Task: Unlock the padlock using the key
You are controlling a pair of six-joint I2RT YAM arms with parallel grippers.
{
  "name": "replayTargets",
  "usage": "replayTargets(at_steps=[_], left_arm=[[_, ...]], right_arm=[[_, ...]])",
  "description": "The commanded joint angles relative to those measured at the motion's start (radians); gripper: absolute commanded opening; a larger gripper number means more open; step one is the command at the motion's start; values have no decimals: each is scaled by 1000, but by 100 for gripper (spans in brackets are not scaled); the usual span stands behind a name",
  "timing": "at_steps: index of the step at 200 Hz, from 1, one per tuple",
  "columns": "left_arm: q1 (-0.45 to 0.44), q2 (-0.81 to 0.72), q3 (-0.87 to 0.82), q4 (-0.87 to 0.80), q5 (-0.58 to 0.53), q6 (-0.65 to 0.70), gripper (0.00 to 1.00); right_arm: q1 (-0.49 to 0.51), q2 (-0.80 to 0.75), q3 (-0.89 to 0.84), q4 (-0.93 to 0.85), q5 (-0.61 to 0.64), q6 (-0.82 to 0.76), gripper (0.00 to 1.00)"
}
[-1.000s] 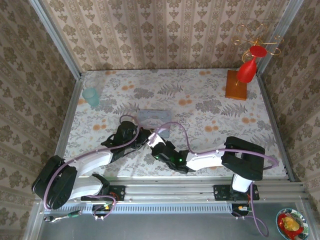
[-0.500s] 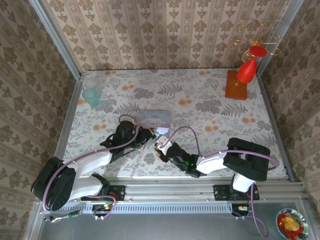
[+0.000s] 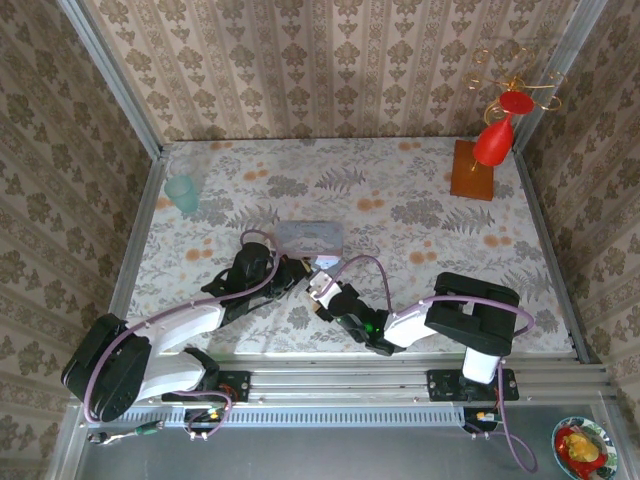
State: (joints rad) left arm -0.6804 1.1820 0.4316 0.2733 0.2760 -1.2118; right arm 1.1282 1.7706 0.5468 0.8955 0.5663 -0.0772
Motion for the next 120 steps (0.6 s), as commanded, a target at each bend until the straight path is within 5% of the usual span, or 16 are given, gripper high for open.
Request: replayTargets(at_steps=[1, 67, 120], left_arm=[[-10, -10, 7, 54, 14, -18, 0], [-15, 1, 7, 60, 14, -16, 0], [-14, 0, 2, 61, 5, -15, 0]], right_arm=[[4, 4, 25, 41, 55, -17, 24], [5, 2, 39, 12, 60, -6, 21], [31, -3, 35, -20, 127, -21, 35]])
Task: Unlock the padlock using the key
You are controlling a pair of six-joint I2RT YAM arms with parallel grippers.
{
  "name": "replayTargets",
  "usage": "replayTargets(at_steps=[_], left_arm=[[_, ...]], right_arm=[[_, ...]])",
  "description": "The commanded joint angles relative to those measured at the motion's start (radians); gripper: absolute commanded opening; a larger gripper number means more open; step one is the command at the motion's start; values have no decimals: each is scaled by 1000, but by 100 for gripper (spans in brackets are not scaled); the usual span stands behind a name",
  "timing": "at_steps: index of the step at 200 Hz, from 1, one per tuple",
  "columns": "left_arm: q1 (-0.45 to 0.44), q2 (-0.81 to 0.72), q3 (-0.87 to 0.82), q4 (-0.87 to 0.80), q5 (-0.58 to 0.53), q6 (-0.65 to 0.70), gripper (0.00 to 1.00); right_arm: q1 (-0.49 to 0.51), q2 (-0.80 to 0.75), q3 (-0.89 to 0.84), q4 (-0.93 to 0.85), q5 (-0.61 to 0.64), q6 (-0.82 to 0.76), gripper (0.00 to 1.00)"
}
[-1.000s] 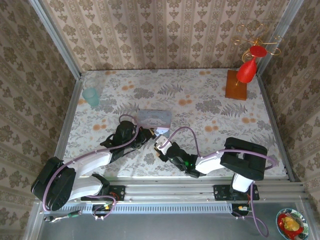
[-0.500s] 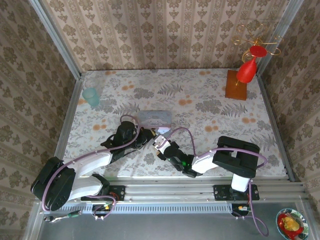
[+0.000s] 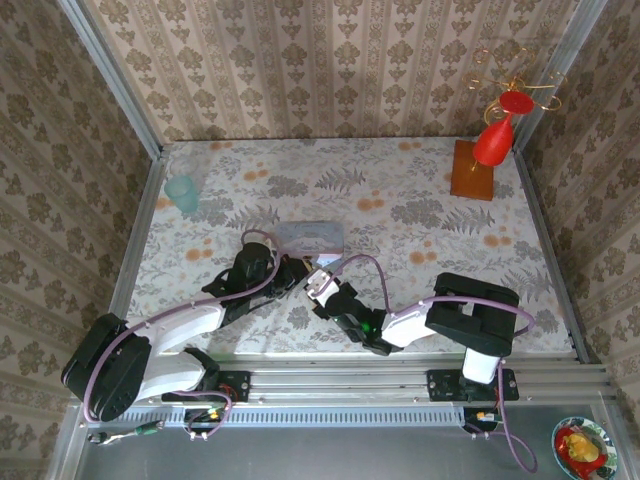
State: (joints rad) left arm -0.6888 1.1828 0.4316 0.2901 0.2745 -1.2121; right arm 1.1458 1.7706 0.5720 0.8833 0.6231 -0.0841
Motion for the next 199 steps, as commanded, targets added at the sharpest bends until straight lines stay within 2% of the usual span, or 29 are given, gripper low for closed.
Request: replayTargets(at_steps=[1, 68, 116, 199], left_arm=[[-6, -1, 2, 44, 6, -15, 0], [7, -36, -10, 16, -11, -12, 0], [9, -37, -5, 7, -7, -6, 0], [8, -34, -16, 15, -5, -9, 0]], right_arm=[[14, -3, 9, -7, 71, -14, 35], [28, -5, -2, -51, 175, -12, 38], [43, -18, -25, -3, 139, -27, 40], [45, -16, 1, -9, 190, -20, 43]])
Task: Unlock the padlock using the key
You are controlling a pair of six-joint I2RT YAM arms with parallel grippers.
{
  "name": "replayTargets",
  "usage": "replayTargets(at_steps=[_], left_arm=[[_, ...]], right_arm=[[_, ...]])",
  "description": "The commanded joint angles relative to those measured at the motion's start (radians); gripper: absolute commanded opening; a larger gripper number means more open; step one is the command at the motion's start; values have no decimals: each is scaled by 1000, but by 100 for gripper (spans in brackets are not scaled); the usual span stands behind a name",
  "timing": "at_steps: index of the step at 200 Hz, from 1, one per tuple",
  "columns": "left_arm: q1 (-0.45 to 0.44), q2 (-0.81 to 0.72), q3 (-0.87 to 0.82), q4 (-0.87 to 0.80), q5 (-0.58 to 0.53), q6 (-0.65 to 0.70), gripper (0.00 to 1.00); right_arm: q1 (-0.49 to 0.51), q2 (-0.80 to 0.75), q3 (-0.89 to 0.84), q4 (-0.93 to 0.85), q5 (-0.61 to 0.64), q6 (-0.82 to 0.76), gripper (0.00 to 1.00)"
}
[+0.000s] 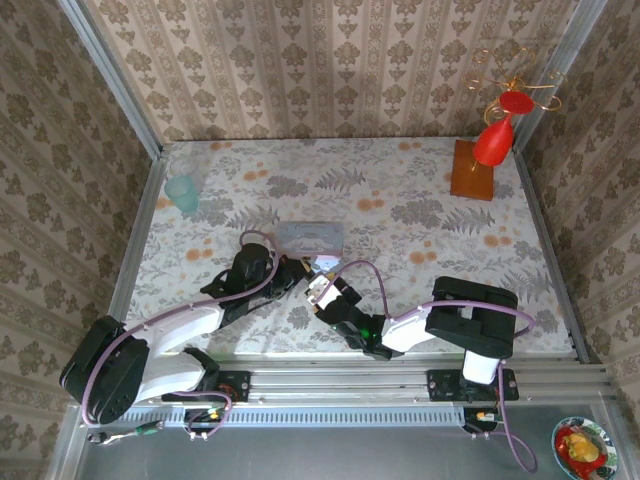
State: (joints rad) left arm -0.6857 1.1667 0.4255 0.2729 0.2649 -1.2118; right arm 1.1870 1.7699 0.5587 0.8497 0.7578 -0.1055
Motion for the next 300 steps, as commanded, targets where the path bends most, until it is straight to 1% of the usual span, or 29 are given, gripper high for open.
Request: replayTargets(at_steps=[1, 61, 98, 128, 147, 227, 267, 300], left_arm=[[5, -18, -10, 31, 5, -8, 0], [5, 9, 4, 29, 24, 3, 0], [2, 10, -2, 39, 25, -2, 0], [3, 2, 2, 24, 22, 3, 0], [2, 5, 4, 23, 20, 5, 0], [-9, 30, 7, 32, 19, 5, 0], [-14, 39, 3, 42, 16, 2, 0], [-13, 31, -2, 52, 13, -3, 0]], right_arm=[[3, -15, 14, 25, 55, 1, 43], [3, -18, 24, 40, 13, -14, 42], [-1, 8, 51, 23, 22, -16, 37], [-6, 7, 53, 13, 12, -4, 31], [-7, 4, 53, 9, 11, -3, 30], [-7, -16, 72, -38, -54, 28, 20], [-22, -49, 68, -78, -118, 113, 13], [-50, -83, 40, -109, -182, 240, 5]])
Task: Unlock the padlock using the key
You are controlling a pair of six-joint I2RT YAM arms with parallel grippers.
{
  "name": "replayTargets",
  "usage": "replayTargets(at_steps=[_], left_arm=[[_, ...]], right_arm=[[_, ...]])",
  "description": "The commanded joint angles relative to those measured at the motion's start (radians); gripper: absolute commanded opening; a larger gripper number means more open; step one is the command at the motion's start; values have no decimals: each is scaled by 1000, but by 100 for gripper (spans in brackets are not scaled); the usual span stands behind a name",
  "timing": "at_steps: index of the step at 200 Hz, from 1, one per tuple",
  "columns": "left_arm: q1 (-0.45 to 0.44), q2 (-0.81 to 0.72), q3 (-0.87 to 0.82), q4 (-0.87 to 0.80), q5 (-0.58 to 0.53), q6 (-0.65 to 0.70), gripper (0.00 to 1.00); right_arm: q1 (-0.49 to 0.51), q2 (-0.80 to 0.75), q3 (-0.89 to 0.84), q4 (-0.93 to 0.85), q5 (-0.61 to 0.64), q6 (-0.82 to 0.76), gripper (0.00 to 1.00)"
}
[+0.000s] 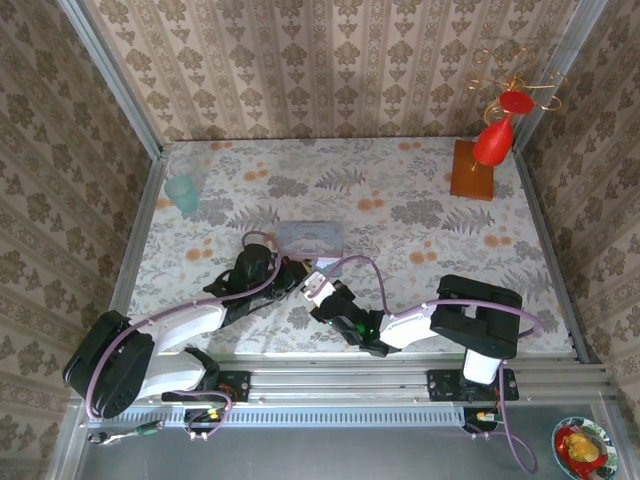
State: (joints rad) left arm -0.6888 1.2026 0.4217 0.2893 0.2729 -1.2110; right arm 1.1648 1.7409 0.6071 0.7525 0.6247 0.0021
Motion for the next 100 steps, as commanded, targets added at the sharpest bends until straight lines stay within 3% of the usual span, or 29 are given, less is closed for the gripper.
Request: replayTargets(at_steps=[1, 18, 49, 76, 100], left_arm=[[-10, -5, 2, 36, 5, -5, 0], [-11, -11, -2, 48, 3, -6, 0], [-8, -8, 0, 47, 0, -2, 0], [-9, 7, 7, 48, -3, 3, 0], [-8, 25, 15, 47, -6, 11, 0]], right_arm=[[-30, -55, -11, -12, -53, 137, 5], [-67, -91, -49, -10, -138, 244, 0], [-149, -142, -135, 73, -315, 441, 0], [-149, -171, -141, 42, -322, 449, 0], [-149, -190, -144, -6, -292, 427, 14]])
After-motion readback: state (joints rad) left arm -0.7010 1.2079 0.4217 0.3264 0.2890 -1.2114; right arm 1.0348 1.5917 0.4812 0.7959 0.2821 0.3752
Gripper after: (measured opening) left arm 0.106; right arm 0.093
